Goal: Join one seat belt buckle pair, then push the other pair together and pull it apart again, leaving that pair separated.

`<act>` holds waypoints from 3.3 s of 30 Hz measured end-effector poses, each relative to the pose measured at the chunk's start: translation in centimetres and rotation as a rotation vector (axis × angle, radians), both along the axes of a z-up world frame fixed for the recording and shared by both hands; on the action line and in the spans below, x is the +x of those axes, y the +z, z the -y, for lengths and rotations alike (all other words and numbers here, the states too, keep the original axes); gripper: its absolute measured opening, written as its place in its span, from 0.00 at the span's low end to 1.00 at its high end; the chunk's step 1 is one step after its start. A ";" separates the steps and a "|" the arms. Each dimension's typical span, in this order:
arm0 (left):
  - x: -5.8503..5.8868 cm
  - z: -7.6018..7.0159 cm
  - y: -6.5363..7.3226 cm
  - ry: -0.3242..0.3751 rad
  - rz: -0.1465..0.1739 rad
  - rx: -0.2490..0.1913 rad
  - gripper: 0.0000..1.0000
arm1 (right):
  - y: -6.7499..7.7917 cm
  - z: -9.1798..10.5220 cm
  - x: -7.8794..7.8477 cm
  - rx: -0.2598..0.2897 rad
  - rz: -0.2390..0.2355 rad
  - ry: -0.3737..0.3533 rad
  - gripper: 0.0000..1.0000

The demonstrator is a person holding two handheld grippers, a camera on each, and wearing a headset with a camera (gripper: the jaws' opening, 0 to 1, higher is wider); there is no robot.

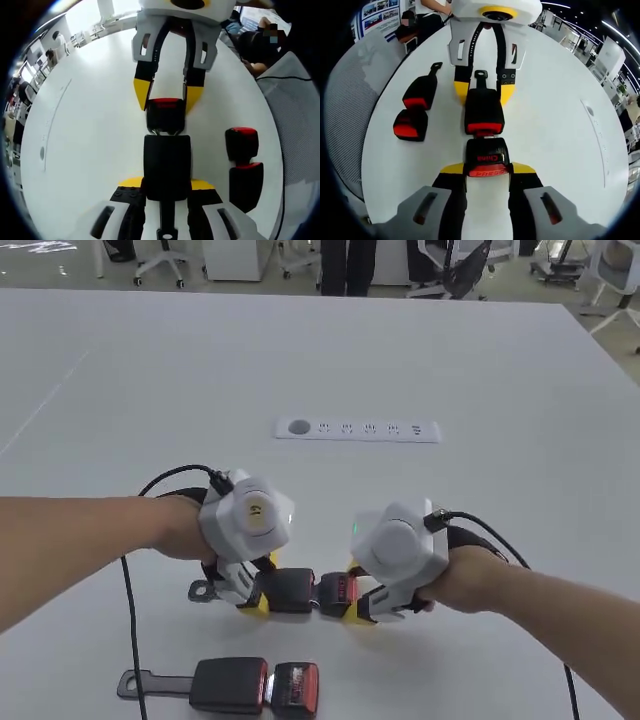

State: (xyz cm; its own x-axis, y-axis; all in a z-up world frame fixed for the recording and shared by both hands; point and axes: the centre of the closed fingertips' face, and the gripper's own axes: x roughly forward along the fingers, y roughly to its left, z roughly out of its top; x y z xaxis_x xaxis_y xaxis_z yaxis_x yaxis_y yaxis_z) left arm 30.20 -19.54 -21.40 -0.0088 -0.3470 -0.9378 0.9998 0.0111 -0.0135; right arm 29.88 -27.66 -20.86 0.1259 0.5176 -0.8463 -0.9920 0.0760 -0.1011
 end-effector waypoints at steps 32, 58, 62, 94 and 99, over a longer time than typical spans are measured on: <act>-0.4 0.0 0.1 0.024 0.002 0.025 0.33 | -0.2 3.6 0.1 -0.054 -0.003 0.021 0.31; -0.3 0.0 0.0 0.029 0.004 0.006 0.33 | -0.3 7.0 -0.1 -0.086 -0.021 0.006 0.31; -0.4 0.0 0.1 0.023 0.006 0.004 0.33 | -0.4 7.2 -0.1 -0.077 -0.028 -0.004 0.32; 0.0 -3.0 0.3 0.084 0.031 -0.027 0.48 | -0.2 8.9 -0.3 -0.034 -0.045 -0.113 0.57; -0.5 -4.7 0.5 0.125 0.019 -0.040 0.50 | 0.2 9.3 -1.0 0.001 -0.052 -0.144 0.60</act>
State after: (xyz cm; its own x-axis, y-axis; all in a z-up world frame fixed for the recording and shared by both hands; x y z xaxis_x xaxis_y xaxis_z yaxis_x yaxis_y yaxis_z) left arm 29.68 -14.81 -20.89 0.0549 -0.3810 -0.9229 0.9907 0.1360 0.0028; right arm 28.88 -37.00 -20.67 0.1549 0.4985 -0.8529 -0.9746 0.2184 -0.0494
